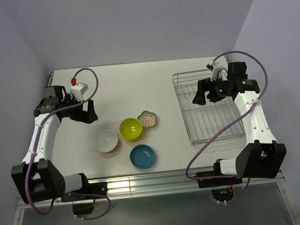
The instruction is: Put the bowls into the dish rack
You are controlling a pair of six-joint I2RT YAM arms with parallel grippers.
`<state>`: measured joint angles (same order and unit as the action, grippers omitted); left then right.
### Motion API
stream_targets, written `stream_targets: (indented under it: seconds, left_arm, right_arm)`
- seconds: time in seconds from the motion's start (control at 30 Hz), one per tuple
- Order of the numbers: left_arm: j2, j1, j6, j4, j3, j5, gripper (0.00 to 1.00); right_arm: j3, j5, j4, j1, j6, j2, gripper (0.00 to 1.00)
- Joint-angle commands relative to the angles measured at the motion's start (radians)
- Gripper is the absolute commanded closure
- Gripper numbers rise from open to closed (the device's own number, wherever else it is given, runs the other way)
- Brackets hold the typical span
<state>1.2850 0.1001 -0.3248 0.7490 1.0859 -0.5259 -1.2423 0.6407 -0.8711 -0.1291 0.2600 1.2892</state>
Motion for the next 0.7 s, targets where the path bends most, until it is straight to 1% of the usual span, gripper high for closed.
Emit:
stream_targets:
  seconds: [0.0,0.03,0.13,0.27,0.4,0.47,0.53,0.67]
  left_arm:
    - [-0.02,-0.008,-0.077,0.032,-0.004,0.0,0.01]
    - [-0.013,-0.008,-0.112,0.044,-0.006,0.0,0.0]
    - [0.01,-0.007,-0.135,0.043,-0.027,0.02,0.01]
    - [0.048,-0.007,-0.189,0.081,-0.046,-0.048,0.0]
    - [0.083,-0.007,-0.195,0.075,-0.061,-0.059,0.01]
    - [0.106,-0.007,-0.198,0.075,-0.069,-0.068,0.02]
    - [0.122,-0.008,-0.186,0.064,-0.078,-0.083,0.06]
    - [0.157,-0.033,-0.152,0.017,-0.113,-0.049,0.14]
  right_arm:
    - [-0.048,0.005,-0.008,0.011,0.025,0.004,0.01]
    - [-0.051,0.005,-0.009,0.013,0.024,0.004,0.01]
    - [-0.049,0.017,-0.003,0.017,0.013,0.01,0.01]
    - [-0.036,0.048,0.026,0.023,-0.03,0.016,0.01]
    - [-0.039,0.074,0.037,0.031,-0.056,0.033,0.01]
    - [-0.043,0.083,0.038,0.04,-0.068,0.047,0.01]
    - [-0.048,0.086,0.041,0.045,-0.077,0.061,0.01]
    - [-0.051,0.085,0.05,0.059,-0.087,0.071,0.01]
